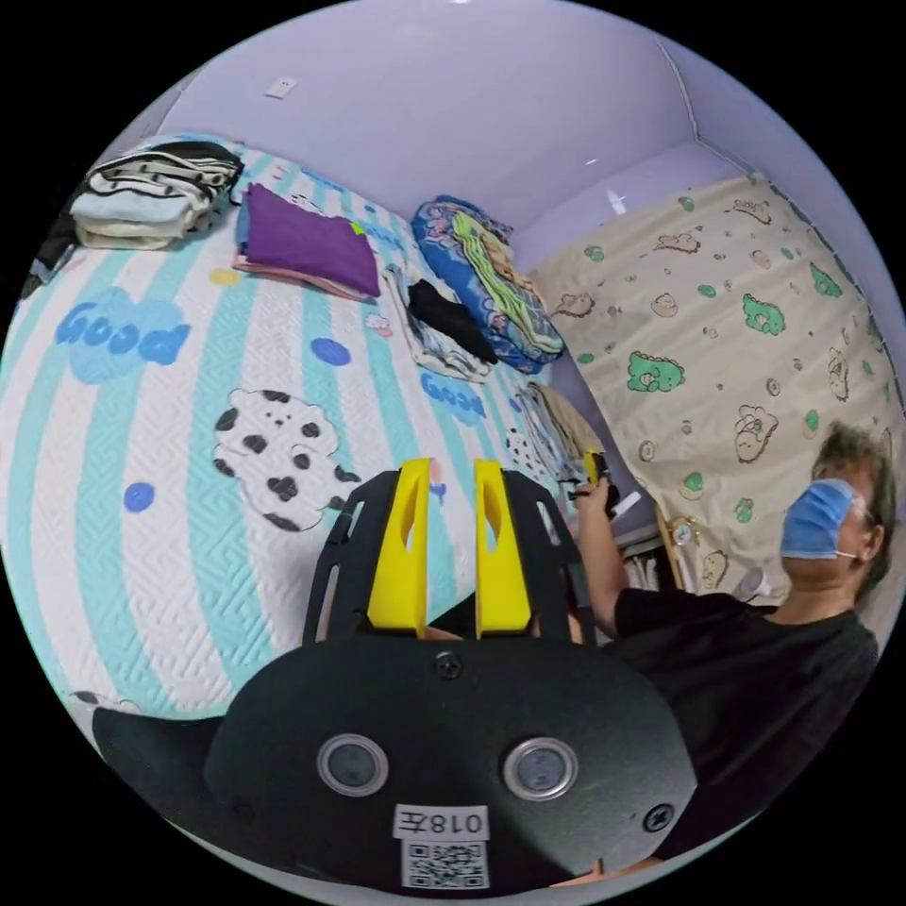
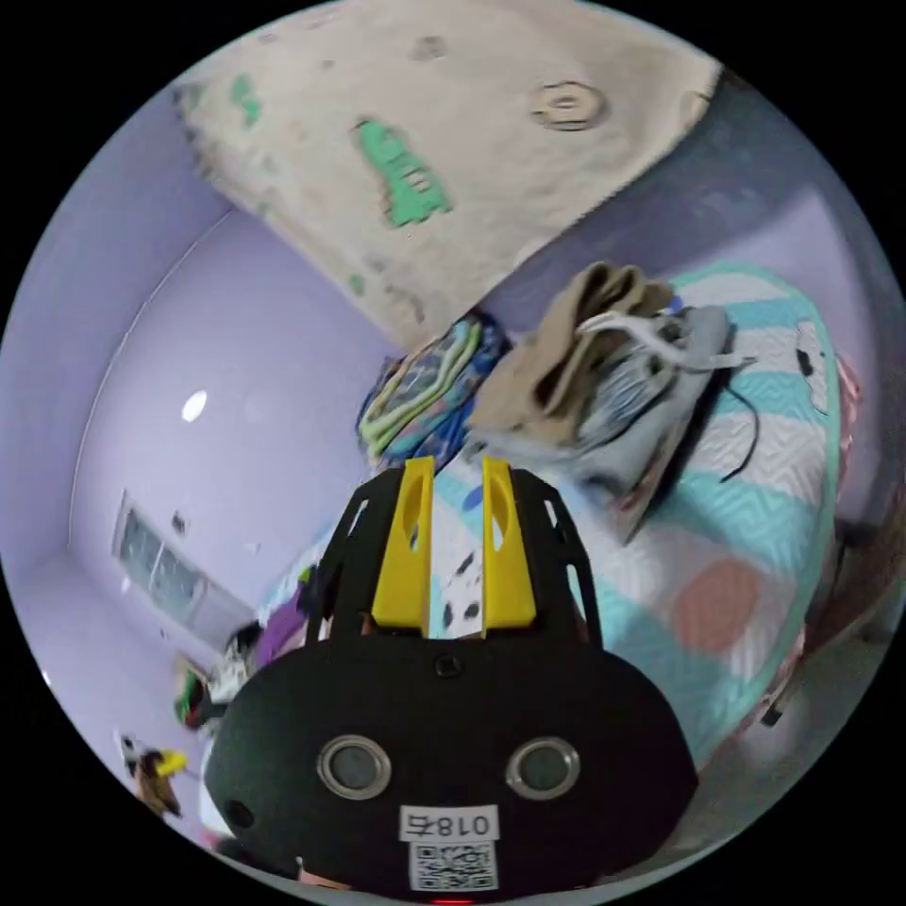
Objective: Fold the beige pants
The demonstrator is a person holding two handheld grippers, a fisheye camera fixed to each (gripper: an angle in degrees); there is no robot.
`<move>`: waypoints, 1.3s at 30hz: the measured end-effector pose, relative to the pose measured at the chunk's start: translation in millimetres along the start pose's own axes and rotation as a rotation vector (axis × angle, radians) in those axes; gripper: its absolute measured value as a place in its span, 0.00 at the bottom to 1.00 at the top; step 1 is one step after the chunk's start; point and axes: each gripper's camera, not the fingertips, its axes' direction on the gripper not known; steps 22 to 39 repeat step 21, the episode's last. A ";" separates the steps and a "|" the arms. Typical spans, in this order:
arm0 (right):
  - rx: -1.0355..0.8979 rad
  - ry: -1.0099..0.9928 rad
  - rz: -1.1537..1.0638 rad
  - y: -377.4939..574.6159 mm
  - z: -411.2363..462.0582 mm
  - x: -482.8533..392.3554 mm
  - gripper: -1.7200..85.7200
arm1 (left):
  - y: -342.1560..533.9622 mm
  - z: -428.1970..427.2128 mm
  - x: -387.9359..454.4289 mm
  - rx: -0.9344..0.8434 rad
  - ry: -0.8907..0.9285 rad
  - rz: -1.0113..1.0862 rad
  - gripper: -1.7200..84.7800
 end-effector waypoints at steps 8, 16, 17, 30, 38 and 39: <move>-0.381 -0.262 -0.335 121.9 31.9 -180.9 0.11 | 76.0 23.9 -22.3 -0.019 -0.093 0.183 0.07; -0.627 -0.364 -0.526 211.5 43.7 -338.2 0.05 | 153.2 -9.5 -132.1 0.250 0.234 0.038 0.01; -0.679 -0.336 -0.583 229.8 46.6 -360.5 0.04 | 161.7 -10.5 -152.8 0.283 0.276 0.014 0.01; -0.773 -0.142 -0.821 287.4 53.8 -428.9 0.02 | 170.8 -3.9 -199.6 0.310 0.255 -0.018 0.01; -0.773 -0.142 -0.821 287.4 53.8 -428.9 0.02 | 170.8 -3.9 -199.6 0.310 0.255 -0.018 0.01; -0.773 -0.142 -0.821 287.4 53.8 -428.9 0.02 | 170.8 -3.9 -199.6 0.310 0.255 -0.018 0.01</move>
